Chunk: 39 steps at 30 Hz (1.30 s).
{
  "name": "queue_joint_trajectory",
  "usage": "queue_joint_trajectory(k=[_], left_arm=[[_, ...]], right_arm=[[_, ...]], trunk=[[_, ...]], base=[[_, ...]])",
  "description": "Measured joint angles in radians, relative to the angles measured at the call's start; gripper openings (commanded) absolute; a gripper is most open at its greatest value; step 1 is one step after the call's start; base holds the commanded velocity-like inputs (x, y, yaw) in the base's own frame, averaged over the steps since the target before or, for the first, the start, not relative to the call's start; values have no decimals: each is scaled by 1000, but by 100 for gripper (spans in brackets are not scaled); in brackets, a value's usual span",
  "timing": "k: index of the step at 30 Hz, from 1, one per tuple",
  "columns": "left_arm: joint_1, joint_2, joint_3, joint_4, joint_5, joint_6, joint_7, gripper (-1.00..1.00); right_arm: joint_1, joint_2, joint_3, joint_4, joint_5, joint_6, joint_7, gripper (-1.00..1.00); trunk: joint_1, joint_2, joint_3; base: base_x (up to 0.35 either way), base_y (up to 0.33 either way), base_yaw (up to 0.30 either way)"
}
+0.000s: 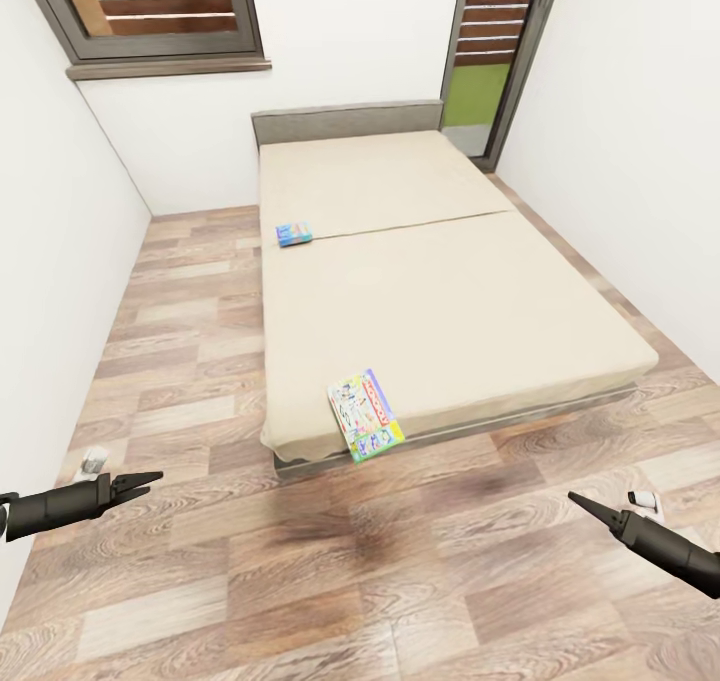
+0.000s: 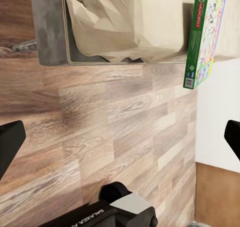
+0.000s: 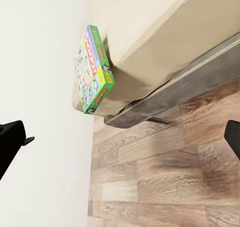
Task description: Put all the toys in the child's room - the three board games (two on the bed and one on the table), the two jigsaw puzzles on the table, and the tennis ball on the table - inside the toy box on the table in the child's room.
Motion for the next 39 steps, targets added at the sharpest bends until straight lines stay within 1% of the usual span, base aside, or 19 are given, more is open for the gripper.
queue_joint_trajectory(k=[39], left_arm=[[0, -6, -11, -2, -3, -10, -1, 100]], right_arm=[[0, 5, 0, 0, 1, -6, 0, 100]], trunk=[[0, 0, 63]], base=[[0, 0, 0]])
